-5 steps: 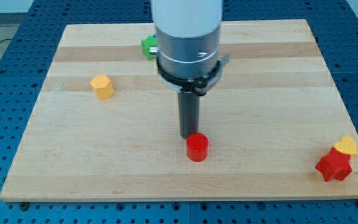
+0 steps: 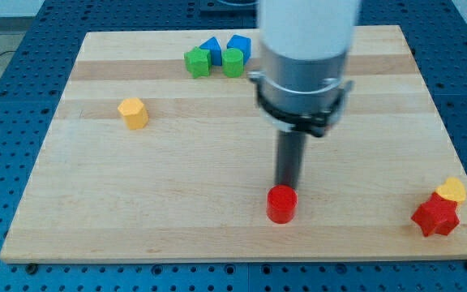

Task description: Push the red circle towards the bottom right corner

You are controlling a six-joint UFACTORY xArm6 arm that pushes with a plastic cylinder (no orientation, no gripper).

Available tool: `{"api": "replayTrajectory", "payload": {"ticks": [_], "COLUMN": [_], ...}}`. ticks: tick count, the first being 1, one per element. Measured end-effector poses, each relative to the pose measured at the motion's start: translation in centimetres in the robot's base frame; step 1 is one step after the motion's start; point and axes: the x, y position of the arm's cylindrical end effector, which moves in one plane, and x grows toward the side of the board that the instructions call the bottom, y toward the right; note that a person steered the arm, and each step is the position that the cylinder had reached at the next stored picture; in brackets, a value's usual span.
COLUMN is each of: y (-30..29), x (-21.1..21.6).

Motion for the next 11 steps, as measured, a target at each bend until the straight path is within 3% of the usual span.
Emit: {"api": "replayTrajectory", "payload": {"ticks": [1,2,3,4,5,7,8,11], "y": [-0.6,-5.7,-7.7,-5.2,1.2,-3.9,-3.3,7.4], "x": [-0.9,-1.3,0.6,1.7,1.9,3.6,5.9,6.3]}}
